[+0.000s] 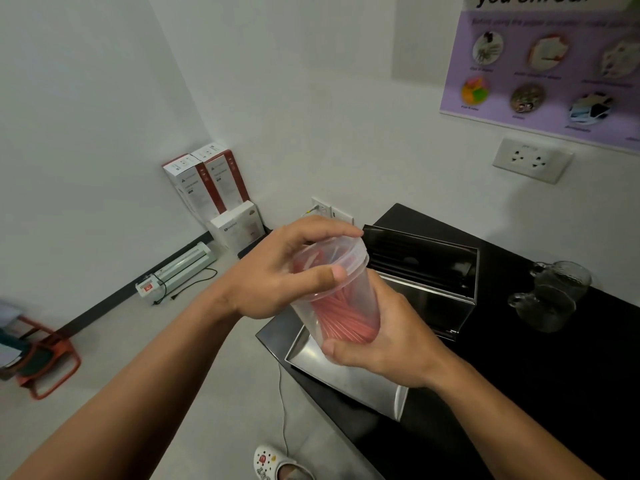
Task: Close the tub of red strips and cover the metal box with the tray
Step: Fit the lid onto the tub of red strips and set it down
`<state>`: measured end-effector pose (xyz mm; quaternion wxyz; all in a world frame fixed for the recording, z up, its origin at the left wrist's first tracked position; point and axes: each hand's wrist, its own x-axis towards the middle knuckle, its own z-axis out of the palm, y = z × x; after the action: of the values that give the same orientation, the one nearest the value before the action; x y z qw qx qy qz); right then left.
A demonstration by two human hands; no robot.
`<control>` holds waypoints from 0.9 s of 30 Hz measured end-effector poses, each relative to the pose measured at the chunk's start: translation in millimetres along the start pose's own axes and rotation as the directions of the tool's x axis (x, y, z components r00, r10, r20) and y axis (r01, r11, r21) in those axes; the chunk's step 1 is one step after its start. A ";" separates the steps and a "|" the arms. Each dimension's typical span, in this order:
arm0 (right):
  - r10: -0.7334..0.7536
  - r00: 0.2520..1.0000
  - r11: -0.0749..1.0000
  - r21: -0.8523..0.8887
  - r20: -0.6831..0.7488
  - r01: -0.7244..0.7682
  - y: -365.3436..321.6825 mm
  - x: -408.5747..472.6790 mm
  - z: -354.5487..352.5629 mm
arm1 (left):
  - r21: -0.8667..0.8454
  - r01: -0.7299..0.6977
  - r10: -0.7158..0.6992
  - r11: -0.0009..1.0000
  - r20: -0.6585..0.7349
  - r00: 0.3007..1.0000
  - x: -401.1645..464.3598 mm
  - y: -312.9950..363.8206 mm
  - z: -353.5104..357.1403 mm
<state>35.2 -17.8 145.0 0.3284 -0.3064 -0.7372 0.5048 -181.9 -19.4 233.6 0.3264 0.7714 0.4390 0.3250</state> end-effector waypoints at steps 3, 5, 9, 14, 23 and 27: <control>-0.014 0.997 0.991 0.131 0.076 0.004 2.3 -0.8 -5.9 | 0.018 -0.051 0.050 0.999 0.042 0.998 -0.9 1.4 4.0; -0.025 0.991 0.981 0.195 0.130 -0.001 4.2 0.3 -9.9 | 0.014 -0.080 0.079 0.997 0.052 0.995 -1.0 1.5 6.9; -0.024 0.965 0.951 0.302 0.263 -0.058 9.1 4.2 -16.0 | -0.045 -0.085 0.088 0.995 0.074 0.993 -0.5 1.2 10.0; -0.012 0.930 0.923 0.363 0.366 -0.131 14.4 7.7 -17.7 | -0.127 -0.065 0.078 0.990 0.099 0.992 2.1 -1.5 15.3; 0.049 0.962 0.952 0.279 0.270 -0.127 30.4 5.4 -27.2 | -0.086 0.205 -0.211 0.975 -0.059 0.976 -2.6 -18.2 22.9; 0.088 0.991 0.992 0.084 0.101 -0.097 38.6 1.3 -38.5 | -0.125 0.441 -0.451 0.889 -0.063 0.890 -0.5 -33.8 36.1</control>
<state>69.6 15.8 119.3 0.2817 -0.3006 -0.7143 0.5658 -169.4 -14.2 186.0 0.4131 0.6159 0.6006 0.2988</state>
